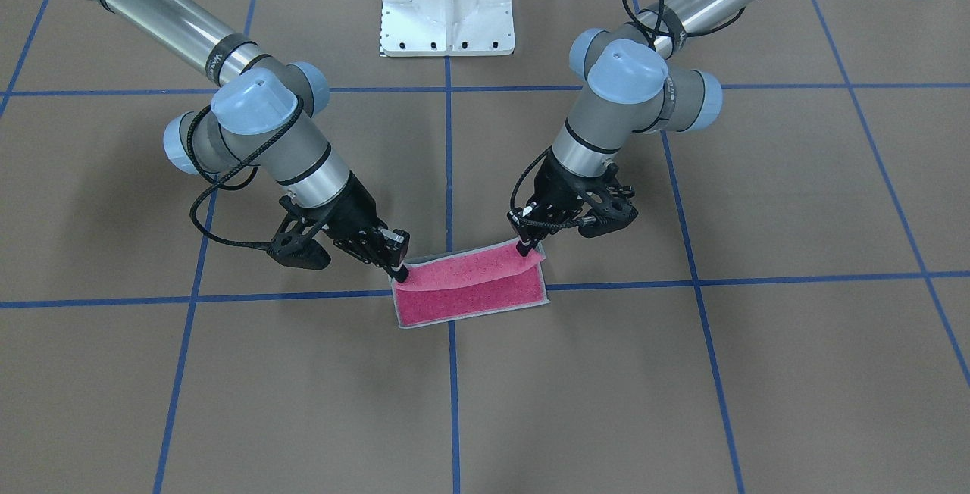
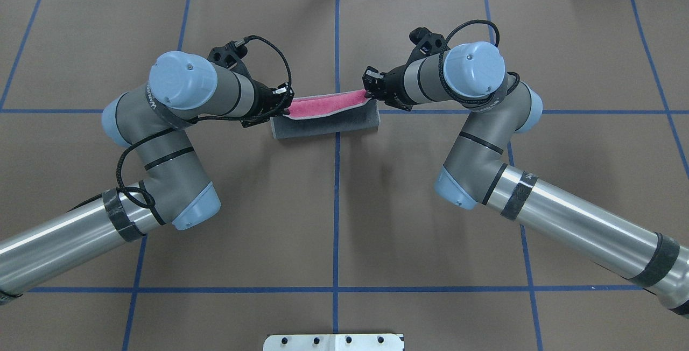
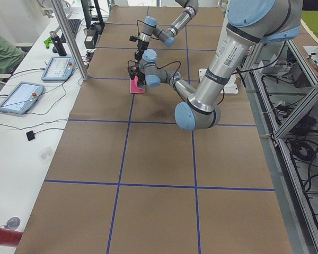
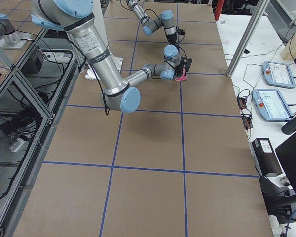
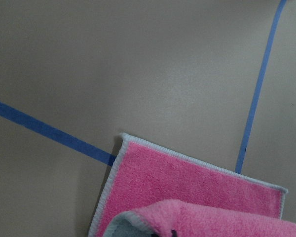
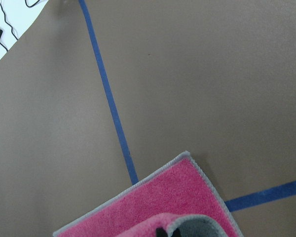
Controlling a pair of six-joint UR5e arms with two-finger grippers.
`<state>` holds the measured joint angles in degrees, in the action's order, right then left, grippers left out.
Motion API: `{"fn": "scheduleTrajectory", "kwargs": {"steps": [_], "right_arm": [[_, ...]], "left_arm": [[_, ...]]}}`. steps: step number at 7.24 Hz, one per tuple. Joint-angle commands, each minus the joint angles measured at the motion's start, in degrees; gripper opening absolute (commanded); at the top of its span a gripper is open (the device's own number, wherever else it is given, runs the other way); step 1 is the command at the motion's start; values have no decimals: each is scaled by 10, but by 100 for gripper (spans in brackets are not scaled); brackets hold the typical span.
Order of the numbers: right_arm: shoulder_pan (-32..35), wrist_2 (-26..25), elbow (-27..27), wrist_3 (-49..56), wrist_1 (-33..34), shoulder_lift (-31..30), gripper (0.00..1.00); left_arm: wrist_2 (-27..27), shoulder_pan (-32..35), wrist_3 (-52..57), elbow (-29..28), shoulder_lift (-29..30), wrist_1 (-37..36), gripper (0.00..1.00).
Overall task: Fold towel twice with both arms
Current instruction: 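Lower the folded edge onto the far edge with both grippers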
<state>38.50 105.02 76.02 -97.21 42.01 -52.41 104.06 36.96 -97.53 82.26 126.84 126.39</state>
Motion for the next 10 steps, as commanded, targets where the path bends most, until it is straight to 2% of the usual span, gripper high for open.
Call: {"fn": "scheduleTrajectory", "kwargs": {"steps": [1, 5, 10], "right_arm": [[-1, -1, -7, 0, -1, 1, 0], [-4, -16, -32, 0, -1, 23, 0], [-9, -16, -35, 1, -1, 20, 0]], "left_arm": [[0, 0, 0, -17, 13, 0, 0], [0, 0, -1, -22, 13, 0, 0], [1, -1, -1, -30, 13, 0, 0]]}}
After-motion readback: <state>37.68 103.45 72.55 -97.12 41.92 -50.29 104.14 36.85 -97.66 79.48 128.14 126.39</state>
